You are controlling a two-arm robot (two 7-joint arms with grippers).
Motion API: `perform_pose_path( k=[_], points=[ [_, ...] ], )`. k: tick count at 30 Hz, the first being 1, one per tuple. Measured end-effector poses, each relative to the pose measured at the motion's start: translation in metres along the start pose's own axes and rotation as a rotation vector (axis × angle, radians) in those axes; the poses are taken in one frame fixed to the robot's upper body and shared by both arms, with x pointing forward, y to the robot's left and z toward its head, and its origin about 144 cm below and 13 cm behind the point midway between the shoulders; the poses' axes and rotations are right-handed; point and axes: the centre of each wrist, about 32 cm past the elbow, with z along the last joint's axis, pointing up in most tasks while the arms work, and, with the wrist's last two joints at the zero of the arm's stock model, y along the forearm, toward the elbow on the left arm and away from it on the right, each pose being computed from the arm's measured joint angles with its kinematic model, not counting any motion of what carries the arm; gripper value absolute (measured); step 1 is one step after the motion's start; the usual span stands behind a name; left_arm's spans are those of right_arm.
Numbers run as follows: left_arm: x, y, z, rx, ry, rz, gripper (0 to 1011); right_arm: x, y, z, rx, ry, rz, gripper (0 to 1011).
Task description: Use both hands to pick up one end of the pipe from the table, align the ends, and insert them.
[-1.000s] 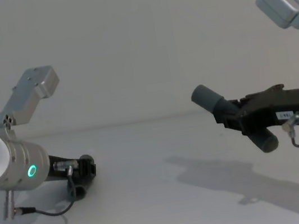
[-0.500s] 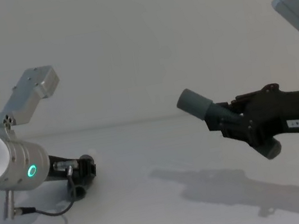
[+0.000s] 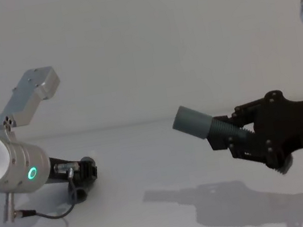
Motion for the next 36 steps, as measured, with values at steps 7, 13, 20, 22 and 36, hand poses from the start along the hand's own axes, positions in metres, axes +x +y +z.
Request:
perform_pose_path(
  k=[7, 13, 20, 22, 36],
  points=[
    [0.0, 0.0, 0.0, 0.0, 0.0, 0.0, 334, 0.002, -0.004, -0.003, 0.014, -0.045, 0.049, 260],
    [0.0, 0.0, 0.0, 0.0, 0.0, 0.0, 334, 0.002, -0.006, -0.004, 0.02, -0.065, 0.071, 260],
    [0.001, 0.001, 0.001, 0.001, -0.008, -0.002, 334, 0.003, -0.007, -0.005, 0.024, -0.078, 0.086, 260],
    [0.002, 0.002, 0.001, 0.003, -0.019, -0.005, 334, 0.003, -0.008, -0.005, 0.025, -0.081, 0.089, 260],
    [0.015, 0.019, 0.015, -0.026, -0.155, -0.076, 334, 0.003, -0.009, -0.005, 0.028, -0.092, 0.101, 260]
  ],
)
